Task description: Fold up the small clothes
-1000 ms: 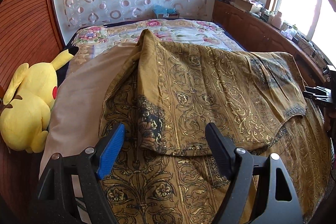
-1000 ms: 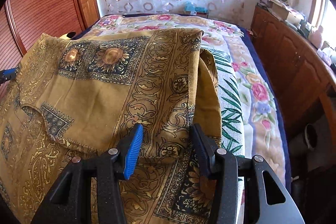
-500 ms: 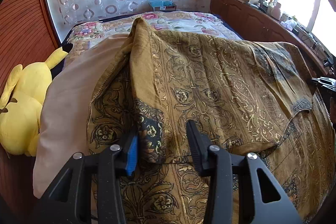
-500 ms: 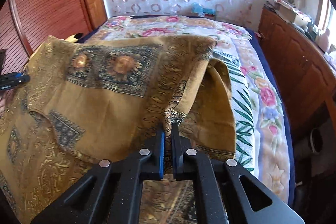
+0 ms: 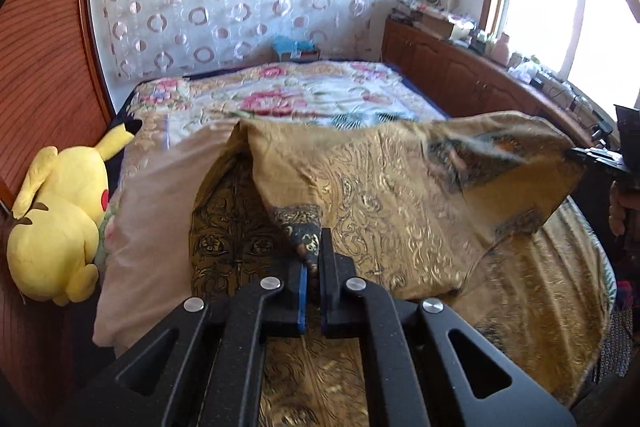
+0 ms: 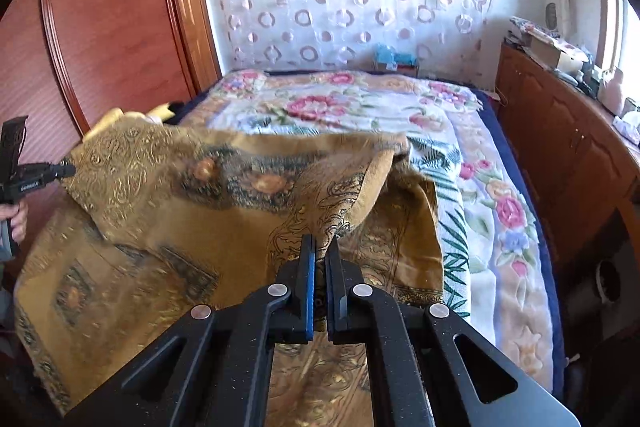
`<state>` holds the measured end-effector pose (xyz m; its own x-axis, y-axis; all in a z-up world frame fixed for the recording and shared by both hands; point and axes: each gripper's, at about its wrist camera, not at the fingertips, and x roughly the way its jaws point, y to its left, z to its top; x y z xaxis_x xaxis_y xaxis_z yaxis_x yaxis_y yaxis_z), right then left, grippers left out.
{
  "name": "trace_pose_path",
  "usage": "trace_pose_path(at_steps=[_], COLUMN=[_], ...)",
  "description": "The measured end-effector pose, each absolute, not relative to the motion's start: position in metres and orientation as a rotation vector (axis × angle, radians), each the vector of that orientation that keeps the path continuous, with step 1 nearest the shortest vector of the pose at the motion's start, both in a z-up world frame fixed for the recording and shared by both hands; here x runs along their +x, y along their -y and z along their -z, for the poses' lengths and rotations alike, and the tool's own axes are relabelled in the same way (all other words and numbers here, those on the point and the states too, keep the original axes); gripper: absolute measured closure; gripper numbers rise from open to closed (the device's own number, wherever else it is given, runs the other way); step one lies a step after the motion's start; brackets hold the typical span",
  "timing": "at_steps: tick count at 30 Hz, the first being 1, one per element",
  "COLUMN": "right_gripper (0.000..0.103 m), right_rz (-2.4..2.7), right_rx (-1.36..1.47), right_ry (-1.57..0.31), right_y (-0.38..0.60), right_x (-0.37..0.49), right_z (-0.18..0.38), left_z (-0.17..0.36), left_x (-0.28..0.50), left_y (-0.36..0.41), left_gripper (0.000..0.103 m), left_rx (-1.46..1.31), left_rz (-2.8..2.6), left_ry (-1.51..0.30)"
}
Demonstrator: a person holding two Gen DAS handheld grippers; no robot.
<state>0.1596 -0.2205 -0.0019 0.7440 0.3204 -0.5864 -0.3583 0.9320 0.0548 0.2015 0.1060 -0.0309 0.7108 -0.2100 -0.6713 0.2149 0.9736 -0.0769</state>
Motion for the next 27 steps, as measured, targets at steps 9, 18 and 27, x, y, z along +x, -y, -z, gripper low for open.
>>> trace_pose_path(at_steps=[9, 18, 27], right_gripper=[0.099, 0.099, 0.099], right_rz=[-0.413, -0.424, -0.368], right_rx=[-0.023, -0.034, -0.086], right_ry=[-0.577, -0.606, -0.760], right_y=[0.241, 0.265, 0.264], right_x=[0.099, 0.017, 0.027], right_z=[-0.005, 0.012, 0.074], left_z=[0.001, 0.015, 0.065], left_x=[0.146, 0.072, 0.067], left_y=[-0.120, -0.125, -0.120], left_gripper=[0.099, 0.099, 0.099], left_rx=[-0.002, -0.037, -0.056], left_rz=[0.228, 0.234, 0.217], left_ry=[-0.689, -0.696, -0.806])
